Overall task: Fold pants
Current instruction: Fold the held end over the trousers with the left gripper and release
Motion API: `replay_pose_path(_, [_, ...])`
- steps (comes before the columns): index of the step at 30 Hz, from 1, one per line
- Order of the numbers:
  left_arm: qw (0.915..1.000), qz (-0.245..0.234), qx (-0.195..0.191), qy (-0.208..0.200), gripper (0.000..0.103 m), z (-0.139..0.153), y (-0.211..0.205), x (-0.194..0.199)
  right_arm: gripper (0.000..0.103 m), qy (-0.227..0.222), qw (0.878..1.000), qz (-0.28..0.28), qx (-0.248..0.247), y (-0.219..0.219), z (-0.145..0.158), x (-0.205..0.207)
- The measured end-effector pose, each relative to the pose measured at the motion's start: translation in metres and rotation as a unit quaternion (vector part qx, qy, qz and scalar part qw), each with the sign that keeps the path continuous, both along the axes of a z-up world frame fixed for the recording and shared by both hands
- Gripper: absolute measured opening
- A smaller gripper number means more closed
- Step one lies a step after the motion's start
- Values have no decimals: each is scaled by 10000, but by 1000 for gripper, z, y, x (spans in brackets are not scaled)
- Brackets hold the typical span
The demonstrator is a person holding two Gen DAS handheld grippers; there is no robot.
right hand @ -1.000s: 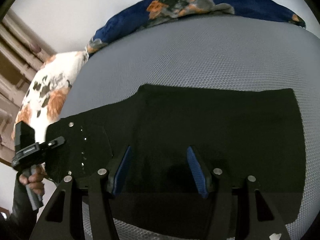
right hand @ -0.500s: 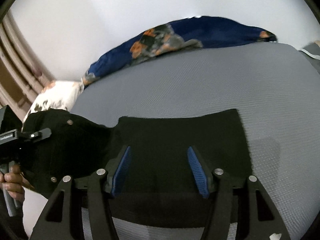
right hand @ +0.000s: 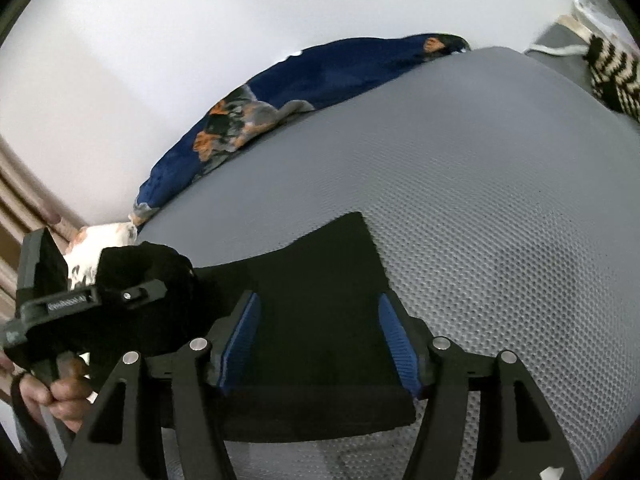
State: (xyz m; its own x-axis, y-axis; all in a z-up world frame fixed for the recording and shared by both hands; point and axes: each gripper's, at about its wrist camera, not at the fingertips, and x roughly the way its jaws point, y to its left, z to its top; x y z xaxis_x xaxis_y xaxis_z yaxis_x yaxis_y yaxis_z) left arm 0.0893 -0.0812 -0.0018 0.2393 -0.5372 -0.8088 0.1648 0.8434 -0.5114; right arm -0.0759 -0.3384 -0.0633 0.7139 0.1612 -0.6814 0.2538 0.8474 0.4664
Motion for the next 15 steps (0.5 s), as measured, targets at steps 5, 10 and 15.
replay_pose_path(5, [9997,-172,184,-22,31,-14,-12,-5,60,-1,9999,-58,105,-7,-3,0])
replay_pose_path(10, [9994,-314,156,-35,46,-14,-14,-6,60,34,9999,-76,124,-10,-6,-1])
replay_pose_path(15, [9978,-568,-316,-140,65,-6,-9,-15,60,144,9998,-9,110,-7,-10,1])
